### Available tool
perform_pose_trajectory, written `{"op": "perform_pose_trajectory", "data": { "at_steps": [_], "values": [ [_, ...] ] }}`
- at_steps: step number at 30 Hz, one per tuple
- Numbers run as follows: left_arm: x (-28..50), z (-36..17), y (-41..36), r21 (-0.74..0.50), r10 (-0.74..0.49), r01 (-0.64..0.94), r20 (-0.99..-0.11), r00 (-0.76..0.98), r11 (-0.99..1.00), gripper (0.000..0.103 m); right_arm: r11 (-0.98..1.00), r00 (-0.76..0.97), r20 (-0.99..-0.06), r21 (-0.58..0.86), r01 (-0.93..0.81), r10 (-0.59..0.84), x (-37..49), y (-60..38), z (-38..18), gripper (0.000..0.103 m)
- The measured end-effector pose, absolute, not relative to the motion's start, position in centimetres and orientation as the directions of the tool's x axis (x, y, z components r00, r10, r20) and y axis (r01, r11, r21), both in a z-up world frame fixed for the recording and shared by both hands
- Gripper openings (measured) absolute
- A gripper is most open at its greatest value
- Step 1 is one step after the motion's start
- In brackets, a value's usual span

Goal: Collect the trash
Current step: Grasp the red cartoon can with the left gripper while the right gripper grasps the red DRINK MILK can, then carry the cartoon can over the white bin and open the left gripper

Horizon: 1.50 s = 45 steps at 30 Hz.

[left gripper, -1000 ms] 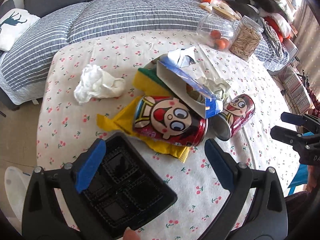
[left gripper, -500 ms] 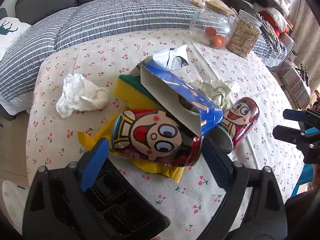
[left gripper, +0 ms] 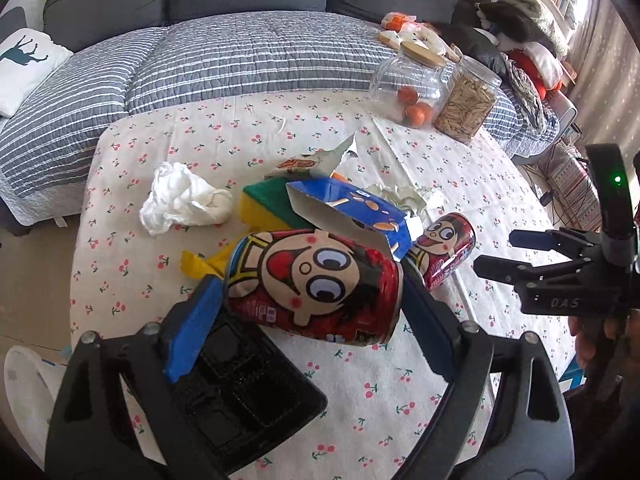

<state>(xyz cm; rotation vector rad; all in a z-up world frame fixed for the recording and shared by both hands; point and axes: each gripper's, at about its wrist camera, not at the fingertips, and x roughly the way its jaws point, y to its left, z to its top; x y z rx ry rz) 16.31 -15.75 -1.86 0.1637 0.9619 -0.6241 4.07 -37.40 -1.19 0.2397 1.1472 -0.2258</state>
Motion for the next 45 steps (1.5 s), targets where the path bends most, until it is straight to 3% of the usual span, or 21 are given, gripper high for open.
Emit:
{"op": "perform_pose_trajectory", "data": {
  "at_steps": [23,45],
  "values": [
    [15.8,0.8,-5.8,-0.160,-0.360,0.396,-0.782,0.508,0.904,0.090,0.983,0.325,-0.935,-0.095,0.158,-0.143,8.7,-31.9,-5.1,0.091],
    [15.3,1.7,4.7,-0.219,-0.291,0.194,-0.774,0.562,0.956,0.090,0.990,0.476,-0.879,0.079,0.121,0.012,4.5,-28.4,0.5,0.089]
  ]
}}
